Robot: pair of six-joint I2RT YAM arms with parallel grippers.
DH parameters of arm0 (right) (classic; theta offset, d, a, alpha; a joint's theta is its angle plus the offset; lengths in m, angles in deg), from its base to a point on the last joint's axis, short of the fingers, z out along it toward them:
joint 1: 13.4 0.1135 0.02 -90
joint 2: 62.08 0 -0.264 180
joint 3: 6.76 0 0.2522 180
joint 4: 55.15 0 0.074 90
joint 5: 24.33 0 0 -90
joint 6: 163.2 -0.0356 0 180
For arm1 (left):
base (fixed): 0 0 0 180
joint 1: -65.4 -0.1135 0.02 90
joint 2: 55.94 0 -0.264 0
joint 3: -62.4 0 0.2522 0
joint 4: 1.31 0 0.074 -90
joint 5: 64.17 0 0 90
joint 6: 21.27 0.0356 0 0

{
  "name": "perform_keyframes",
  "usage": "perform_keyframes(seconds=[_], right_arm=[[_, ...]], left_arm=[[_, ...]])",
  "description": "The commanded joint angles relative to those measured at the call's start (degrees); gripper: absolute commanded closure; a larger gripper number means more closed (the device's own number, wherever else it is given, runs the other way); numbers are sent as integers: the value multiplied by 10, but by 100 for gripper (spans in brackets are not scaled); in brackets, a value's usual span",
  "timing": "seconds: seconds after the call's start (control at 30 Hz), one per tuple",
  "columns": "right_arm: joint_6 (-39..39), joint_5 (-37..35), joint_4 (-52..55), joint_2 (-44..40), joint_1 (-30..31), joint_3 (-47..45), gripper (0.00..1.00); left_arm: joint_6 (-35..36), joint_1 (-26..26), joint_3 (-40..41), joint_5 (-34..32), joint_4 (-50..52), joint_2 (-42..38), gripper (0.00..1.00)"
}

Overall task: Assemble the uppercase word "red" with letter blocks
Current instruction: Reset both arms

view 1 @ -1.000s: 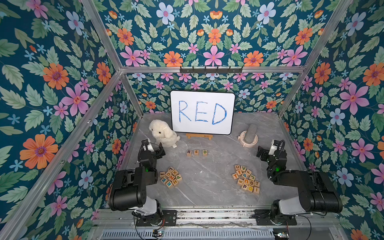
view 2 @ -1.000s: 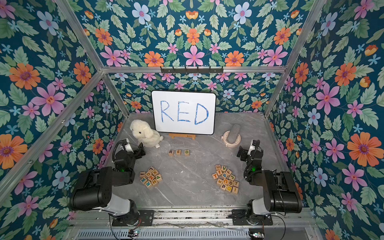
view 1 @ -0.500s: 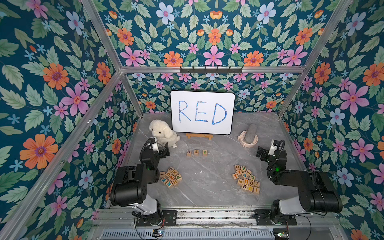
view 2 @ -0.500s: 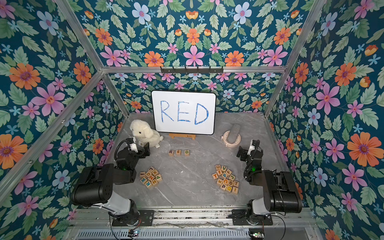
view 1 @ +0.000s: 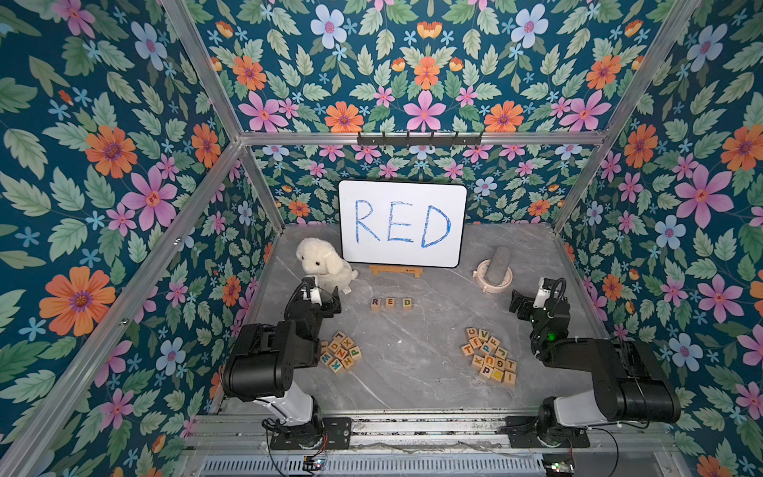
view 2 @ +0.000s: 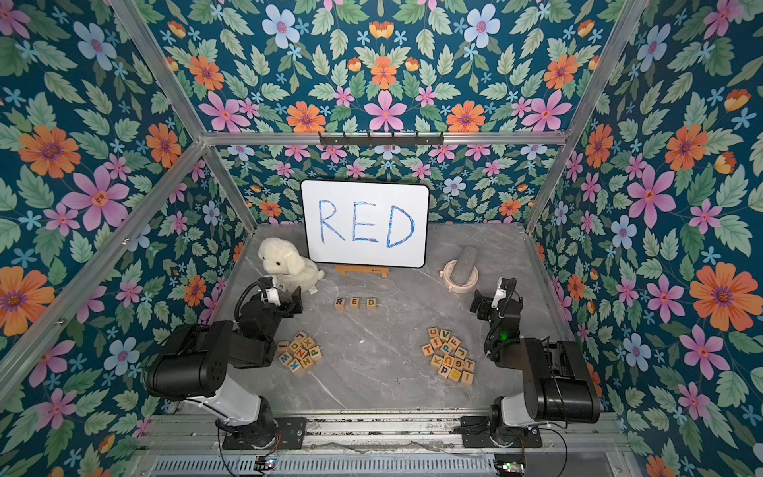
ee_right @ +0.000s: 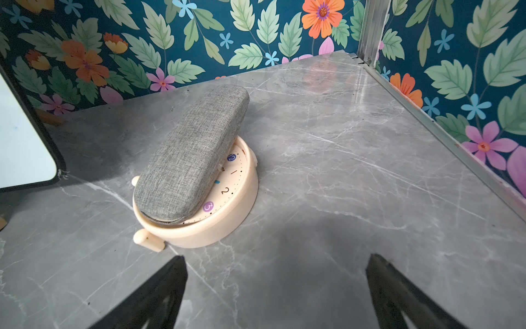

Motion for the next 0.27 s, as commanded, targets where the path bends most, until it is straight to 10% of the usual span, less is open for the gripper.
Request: perform_keyframes(seconds=[0.0,0.23], right_arm=[[6,-1,-22,1,1,2,1],[9,-2,-18,0,3,3,1]], left_arm=[[0,2,-4,-37,-17,1,1],[3,8,-6,-51,-8,-1,1]])
